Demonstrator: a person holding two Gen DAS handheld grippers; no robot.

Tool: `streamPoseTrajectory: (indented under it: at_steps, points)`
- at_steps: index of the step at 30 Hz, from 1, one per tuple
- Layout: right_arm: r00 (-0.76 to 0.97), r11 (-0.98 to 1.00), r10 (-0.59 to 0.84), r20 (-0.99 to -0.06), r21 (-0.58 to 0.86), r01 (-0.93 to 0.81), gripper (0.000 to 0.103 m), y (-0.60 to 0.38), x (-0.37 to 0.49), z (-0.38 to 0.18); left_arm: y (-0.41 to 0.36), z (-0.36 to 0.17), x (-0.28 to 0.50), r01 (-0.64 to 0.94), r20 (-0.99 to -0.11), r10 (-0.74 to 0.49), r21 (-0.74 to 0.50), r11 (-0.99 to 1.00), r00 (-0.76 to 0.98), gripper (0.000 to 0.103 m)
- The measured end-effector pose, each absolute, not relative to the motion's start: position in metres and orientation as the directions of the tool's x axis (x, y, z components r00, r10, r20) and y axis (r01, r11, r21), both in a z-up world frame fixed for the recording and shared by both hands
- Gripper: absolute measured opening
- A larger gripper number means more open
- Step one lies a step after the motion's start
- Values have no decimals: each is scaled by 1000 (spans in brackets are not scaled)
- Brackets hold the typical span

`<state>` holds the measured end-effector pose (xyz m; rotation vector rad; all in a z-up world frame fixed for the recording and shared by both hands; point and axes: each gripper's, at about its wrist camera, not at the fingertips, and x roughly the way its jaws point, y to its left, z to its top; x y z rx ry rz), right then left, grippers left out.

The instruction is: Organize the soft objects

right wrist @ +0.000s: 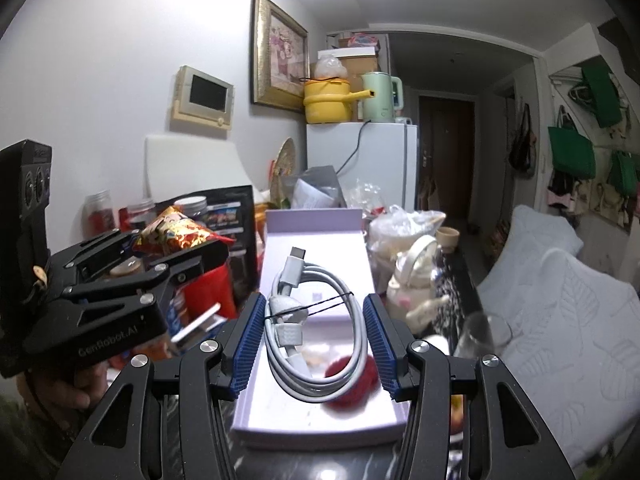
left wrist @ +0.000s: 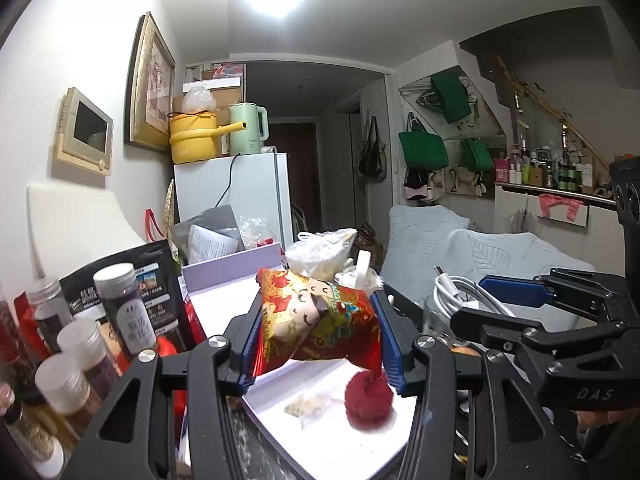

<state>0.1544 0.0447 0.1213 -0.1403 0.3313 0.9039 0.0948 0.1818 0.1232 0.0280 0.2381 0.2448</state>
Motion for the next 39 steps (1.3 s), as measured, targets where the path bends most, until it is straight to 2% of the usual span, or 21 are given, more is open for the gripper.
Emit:
streamPoseTrajectory:
  at_steps: [11, 17, 21, 32, 39]
  points:
    - [576, 625, 740, -347, 41, -780, 50, 94, 218, 111, 226, 109, 151, -303, -253, 299, 23, 953, 920, 49]
    - [590, 657, 706, -391, 49, -753, 50, 114, 247, 88, 244, 84, 176, -340, -330, 335, 43, 939, 883, 49]
    - [633, 701, 642, -433, -5, -713, 50, 124, 263, 70, 250, 66, 191, -354, -382, 344, 48, 934, 858, 49]
    - [565, 697, 596, -571, 17, -717, 50, 141, 294, 29, 255, 21, 230, -310, -524, 292, 54, 949, 801, 49]
    - [495, 688, 586, -641, 72, -722, 50, 153, 304, 8, 271, -1, 245, -309, -634, 239, 0, 951, 735, 49]
